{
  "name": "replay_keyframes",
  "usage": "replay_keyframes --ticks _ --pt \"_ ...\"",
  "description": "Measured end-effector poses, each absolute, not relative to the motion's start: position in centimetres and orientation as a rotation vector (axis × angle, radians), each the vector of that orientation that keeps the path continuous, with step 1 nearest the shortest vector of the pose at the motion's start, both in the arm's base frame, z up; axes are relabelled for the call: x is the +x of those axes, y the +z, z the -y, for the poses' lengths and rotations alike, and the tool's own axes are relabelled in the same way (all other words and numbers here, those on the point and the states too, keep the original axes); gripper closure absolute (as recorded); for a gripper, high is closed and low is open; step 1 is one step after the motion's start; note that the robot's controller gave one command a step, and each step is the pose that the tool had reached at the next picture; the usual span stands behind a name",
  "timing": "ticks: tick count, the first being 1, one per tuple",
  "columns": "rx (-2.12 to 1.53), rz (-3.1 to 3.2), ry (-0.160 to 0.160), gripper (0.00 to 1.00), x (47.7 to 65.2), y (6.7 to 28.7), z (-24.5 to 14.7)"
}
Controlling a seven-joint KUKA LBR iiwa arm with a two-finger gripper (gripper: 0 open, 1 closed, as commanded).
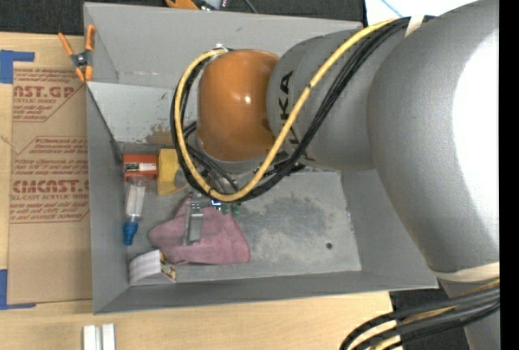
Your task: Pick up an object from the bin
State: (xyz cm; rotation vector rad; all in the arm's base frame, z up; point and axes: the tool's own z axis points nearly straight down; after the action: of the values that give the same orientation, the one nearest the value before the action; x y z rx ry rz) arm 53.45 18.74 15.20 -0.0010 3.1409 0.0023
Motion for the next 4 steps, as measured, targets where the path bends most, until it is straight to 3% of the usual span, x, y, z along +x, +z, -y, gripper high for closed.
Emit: replay_keyframes --ticks 1,2,3,4 --pt "-0.001 -3.141 0.002 0.00 53.5 15.2 -18.7" --pt "-0.255 -3.132 0.001 0.00 53.7 9.2 -16.9" --pt "-0.294 -3.124 0.003 0.00 54.0 9.5 -16.3" --pt "-0.299 -3.129 0.003 0.00 53.0 8.3 -15.9"
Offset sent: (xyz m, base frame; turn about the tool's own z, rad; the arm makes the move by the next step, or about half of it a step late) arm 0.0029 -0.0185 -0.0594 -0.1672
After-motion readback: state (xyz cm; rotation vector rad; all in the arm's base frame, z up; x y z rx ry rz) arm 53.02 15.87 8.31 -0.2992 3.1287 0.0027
